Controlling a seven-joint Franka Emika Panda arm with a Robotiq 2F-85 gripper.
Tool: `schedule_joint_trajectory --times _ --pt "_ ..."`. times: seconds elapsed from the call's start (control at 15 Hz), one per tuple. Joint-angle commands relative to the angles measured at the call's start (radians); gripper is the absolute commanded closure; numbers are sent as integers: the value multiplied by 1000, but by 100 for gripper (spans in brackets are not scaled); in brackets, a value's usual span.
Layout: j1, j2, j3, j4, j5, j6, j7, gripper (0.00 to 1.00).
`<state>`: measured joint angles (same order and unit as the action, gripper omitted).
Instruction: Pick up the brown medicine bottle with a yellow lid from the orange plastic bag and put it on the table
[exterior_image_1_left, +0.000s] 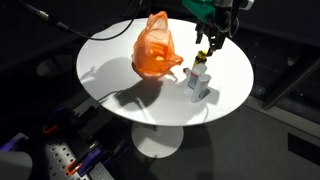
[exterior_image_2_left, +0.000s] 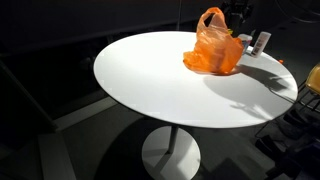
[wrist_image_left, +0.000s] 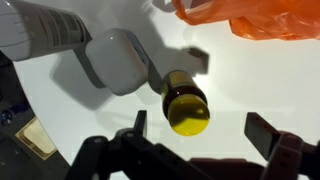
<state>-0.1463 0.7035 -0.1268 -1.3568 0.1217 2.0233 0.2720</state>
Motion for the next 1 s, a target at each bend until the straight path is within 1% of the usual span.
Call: schedule_joint_trajectory --times 0.0,0.27,0.53,0.73,0.93 --pt "11 -57 8 -14 -20 -80 -36 0" --pt "45 -115 10 -29 -55 -207 -61 0" --pt "88 -180 29 -63 -90 -311 -75 0" --pt "122 -234 46 -113 -112 -330 -86 0" --pt "147 -313 66 -215 -128 -295 -114 0"
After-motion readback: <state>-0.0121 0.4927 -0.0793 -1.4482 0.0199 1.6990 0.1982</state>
